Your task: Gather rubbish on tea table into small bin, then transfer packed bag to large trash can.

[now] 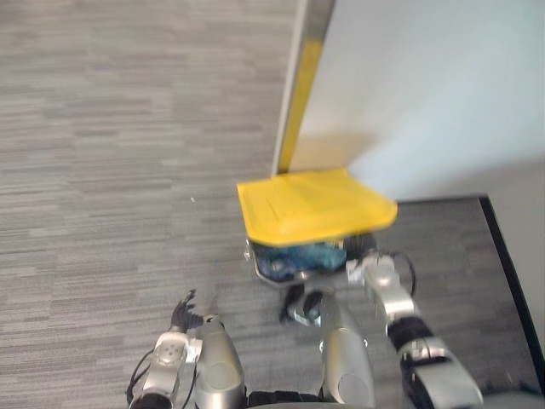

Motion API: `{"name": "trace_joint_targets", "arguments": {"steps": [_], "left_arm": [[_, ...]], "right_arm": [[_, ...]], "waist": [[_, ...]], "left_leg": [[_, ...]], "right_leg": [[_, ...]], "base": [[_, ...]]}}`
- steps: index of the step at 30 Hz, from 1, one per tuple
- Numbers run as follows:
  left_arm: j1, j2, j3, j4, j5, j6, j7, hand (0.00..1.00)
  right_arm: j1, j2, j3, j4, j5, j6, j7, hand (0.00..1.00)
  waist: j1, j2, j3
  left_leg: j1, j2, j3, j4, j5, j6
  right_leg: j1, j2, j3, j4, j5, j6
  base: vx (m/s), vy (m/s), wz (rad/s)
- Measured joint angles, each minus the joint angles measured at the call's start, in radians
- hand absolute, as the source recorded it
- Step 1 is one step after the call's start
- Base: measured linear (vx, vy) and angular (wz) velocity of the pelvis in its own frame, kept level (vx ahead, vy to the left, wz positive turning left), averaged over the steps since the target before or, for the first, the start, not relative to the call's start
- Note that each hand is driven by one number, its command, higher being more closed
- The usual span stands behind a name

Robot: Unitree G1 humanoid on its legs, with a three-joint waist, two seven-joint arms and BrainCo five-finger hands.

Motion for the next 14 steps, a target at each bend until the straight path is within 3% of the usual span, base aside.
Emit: {"name": "trace_joint_targets", "arguments": {"steps": [1, 2, 3, 4, 6, 8, 14], "left_arm": [[0.003, -0.005, 0.012, 0.021, -0.001, 0.007, 0.004, 0.0], [0.009, -0.007, 0.012, 0.047, -0.003, 0.012, 0.013, 0.0], [0.007, -0.011, 0.024, 0.071, -0.01, 0.014, 0.022, 0.0], [-0.001, -0.015, 0.043, 0.089, -0.015, 0.016, 0.022, 0.0], [-0.003, -0.067, 0.087, 0.134, -0.033, 0.02, 0.018, 0.0], [-0.012, -0.07, 0.087, 0.148, -0.044, 0.018, 0.022, 0.0], [-0.009, -0.071, 0.039, 0.211, -0.077, 0.016, 0.022, 0.0]], "right_arm": [[0.059, 0.018, -0.004, 0.006, -0.017, -0.008, -0.002, 0.0], [0.144, 0.029, -0.004, 0.033, -0.027, -0.01, -0.002, 0.0], [0.197, 0.039, -0.01, 0.091, -0.048, -0.007, -0.002, 0.0], [0.217, 0.044, -0.028, 0.136, -0.055, -0.007, -0.001, 0.0], [0.246, 0.051, -0.104, 0.292, -0.063, 0.005, -0.008, 0.0], [0.227, 0.04, -0.149, 0.376, -0.054, 0.006, -0.017, 0.0], [0.227, 0.034, -0.199, 0.425, -0.055, 0.013, -0.021, 0.0]], "waist": [[-0.015, -0.004, -0.017], [-0.024, -0.009, -0.053], [-0.025, -0.031, -0.1], [-0.025, -0.034, -0.108], [-0.027, -0.039, -0.168], [-0.034, -0.034, -0.181], [-0.052, -0.008, -0.224]], "left_leg": [[0.025, -0.008, 0.014, -0.029, 0.009, 0.0], [0.042, -0.017, 0.018, -0.05, 0.017, 0.003], [0.038, -0.027, 0.023, -0.061, 0.023, -0.009], [0.043, -0.038, 0.022, -0.078, 0.036, -0.019], [0.083, -0.067, 0.065, -0.252, 0.14, -0.016], [0.121, -0.085, 0.097, -0.361, 0.205, -0.018], [0.197, -0.118, 0.115, -0.502, 0.278, -0.004]], "right_leg": [[0.036, -0.036, 0.019, 0.119, -0.029, 0.016], [0.11, -0.057, 0.053, 0.158, -0.077, 0.061], [0.156, -0.044, 0.069, 0.088, -0.141, 0.117], [0.183, -0.032, 0.06, 0.028, -0.164, 0.113], [0.256, 0.02, 0.061, -0.244, -0.178, 0.094], [0.291, 0.048, 0.073, -0.389, -0.139, 0.056], [0.365, 0.065, 0.085, -0.545, -0.045, 0.076]], "base": [[0.0, 0.0, -0.23], [0.02, -0.036, 0.05], [0.04, -0.061, -0.05], [0.04, -0.062, -0.22], [0.1, -0.072, -0.33], [0.08, -0.012, -0.45], [-0.01, 0.072, -0.07]]}}
